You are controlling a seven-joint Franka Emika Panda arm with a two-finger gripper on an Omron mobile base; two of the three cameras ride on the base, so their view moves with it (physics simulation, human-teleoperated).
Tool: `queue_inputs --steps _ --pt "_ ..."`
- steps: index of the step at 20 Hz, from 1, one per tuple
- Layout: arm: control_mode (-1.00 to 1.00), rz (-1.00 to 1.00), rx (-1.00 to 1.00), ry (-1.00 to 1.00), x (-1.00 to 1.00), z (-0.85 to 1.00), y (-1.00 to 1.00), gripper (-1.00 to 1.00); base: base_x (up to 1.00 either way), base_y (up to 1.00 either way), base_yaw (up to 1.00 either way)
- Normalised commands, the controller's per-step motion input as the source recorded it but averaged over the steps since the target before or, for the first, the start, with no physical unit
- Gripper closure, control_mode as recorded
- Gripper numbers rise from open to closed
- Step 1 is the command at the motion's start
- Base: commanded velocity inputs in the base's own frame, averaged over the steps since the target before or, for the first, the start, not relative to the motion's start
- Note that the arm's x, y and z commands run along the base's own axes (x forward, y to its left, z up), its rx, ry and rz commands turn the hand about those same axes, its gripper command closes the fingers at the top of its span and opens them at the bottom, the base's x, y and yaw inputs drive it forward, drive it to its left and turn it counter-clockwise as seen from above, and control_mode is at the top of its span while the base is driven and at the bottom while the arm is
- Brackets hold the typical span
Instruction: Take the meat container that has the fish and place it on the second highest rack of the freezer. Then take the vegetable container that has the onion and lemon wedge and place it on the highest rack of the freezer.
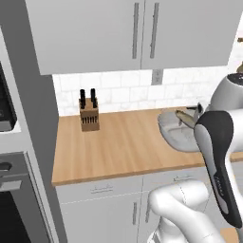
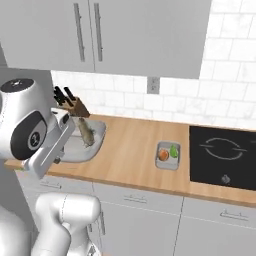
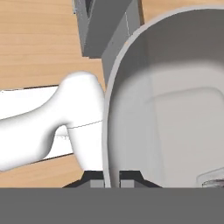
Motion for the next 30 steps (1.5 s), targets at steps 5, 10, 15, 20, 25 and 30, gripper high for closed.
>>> queue_inputs --steps 5,10,15,20,25,30 --pt "1.0 0.0 0.0 0.0 0.0 0.0 0.0 1.0 -0.72 0.0 0.29" --pt "1.0 0.0 0.0 0.0 0.0 0.0 0.0 1.0 -0.2 0.0 0.64" --pt "1.0 0.0 0.0 0.0 0.0 0.0 0.0 1.0 -0.08 -0.03 0.91" --pt "1.0 0.0 0.0 0.0 0.0 0.0 0.0 1.0 -0.01 0.0 0.93" --pt "1.0 0.0 0.0 0.0 0.0 0.0 0.0 1.0 0.5 0.6 0.39" --pt "1.0 0.0 0.0 0.0 0.0 0.0 0.0 1.0 0.8 0.92 0.08"
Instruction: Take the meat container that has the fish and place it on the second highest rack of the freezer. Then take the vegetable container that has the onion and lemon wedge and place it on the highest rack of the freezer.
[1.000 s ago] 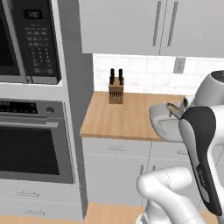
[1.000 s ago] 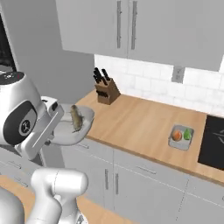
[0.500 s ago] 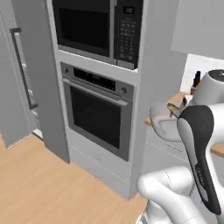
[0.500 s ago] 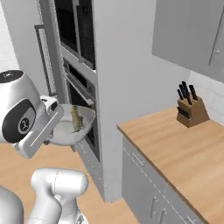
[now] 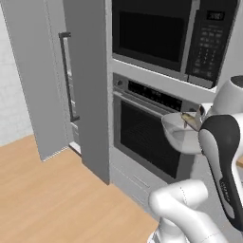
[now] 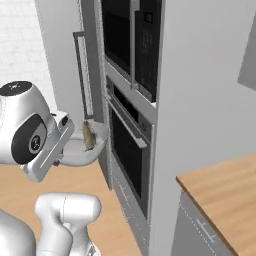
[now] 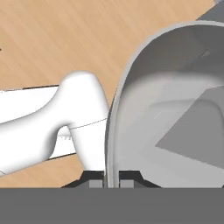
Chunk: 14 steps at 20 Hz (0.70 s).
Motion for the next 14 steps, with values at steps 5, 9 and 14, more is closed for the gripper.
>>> queue_inputs --steps 5,9,14 --pt "1.0 0.0 0.0 0.0 0.0 0.0 0.0 1.0 0.83 1.0 0.02" --pt "1.0 0.0 0.0 0.0 0.0 0.0 0.0 1.0 0.74 1.0 0.0" --pt "1.0 0.0 0.0 0.0 0.0 0.0 0.0 1.0 0.75 0.98 0.0"
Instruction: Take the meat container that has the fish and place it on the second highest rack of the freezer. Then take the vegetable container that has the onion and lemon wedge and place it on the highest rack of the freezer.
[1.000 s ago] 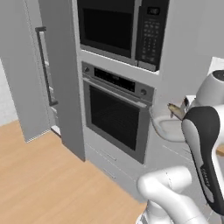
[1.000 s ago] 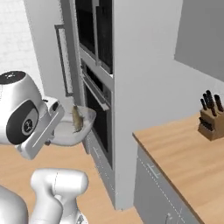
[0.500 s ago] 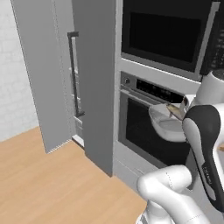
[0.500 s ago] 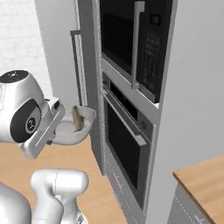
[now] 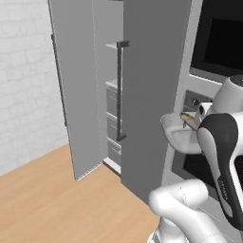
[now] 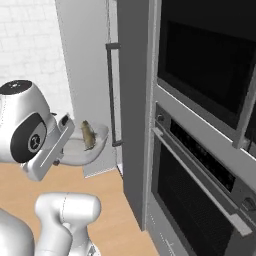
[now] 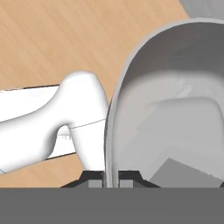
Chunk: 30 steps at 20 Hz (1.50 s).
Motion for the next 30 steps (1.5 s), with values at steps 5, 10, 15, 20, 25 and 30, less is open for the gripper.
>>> queue_inputs --steps 5,10,15,20,25,30 --pt "1.0 0.0 0.0 0.0 0.0 0.0 0.0 1.0 0.72 0.82 0.0" --pt "1.0 0.0 0.0 0.0 0.0 0.0 0.0 1.0 0.54 0.41 0.0" --pt "1.0 0.0 0.0 0.0 0.0 0.0 0.0 1.0 0.55 0.31 0.0" --pt "1.0 0.0 0.0 0.0 0.0 0.0 0.0 1.0 0.16 0.17 -0.2" --pt "1.0 0.0 0.0 0.0 0.0 0.0 0.0 1.0 0.36 0.54 -0.29" --pt "1.0 0.0 0.0 0.0 0.0 0.0 0.0 1.0 0.39 0.69 -0.28"
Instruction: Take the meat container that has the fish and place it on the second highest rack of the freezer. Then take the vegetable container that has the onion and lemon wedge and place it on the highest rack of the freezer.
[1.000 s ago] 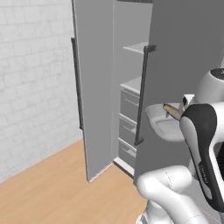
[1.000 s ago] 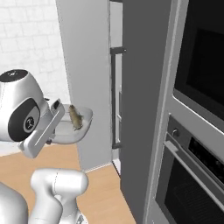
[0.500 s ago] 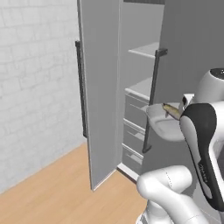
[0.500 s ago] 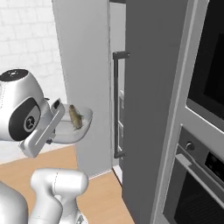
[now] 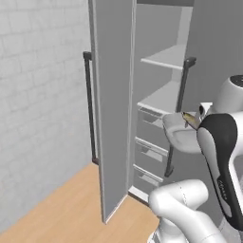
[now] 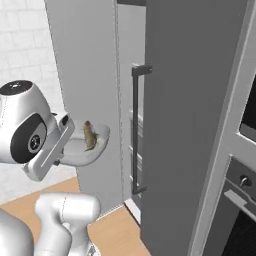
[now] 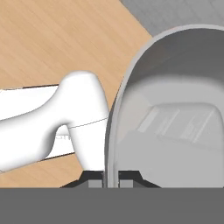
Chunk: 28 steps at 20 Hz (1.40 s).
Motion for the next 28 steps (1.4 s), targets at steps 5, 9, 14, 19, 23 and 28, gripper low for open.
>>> queue_inputs --steps 5,9,14,19,23,28 --pt "1.0 0.0 0.0 0.0 0.0 0.0 0.0 1.0 0.41 0.41 -0.26" --pt "1.0 0.0 0.0 0.0 0.0 0.0 0.0 1.0 0.4 0.35 -0.25" --pt "1.0 0.0 0.0 0.0 0.0 0.0 0.0 1.0 0.39 0.35 -0.21" --pt "1.0 0.0 0.0 0.0 0.0 0.0 0.0 1.0 0.27 0.18 -0.24" --pt "1.0 0.0 0.0 0.0 0.0 0.0 0.0 1.0 0.36 0.22 -0.28" --pt "1.0 0.0 0.0 0.0 0.0 0.0 0.0 1.0 0.36 0.15 -0.29"
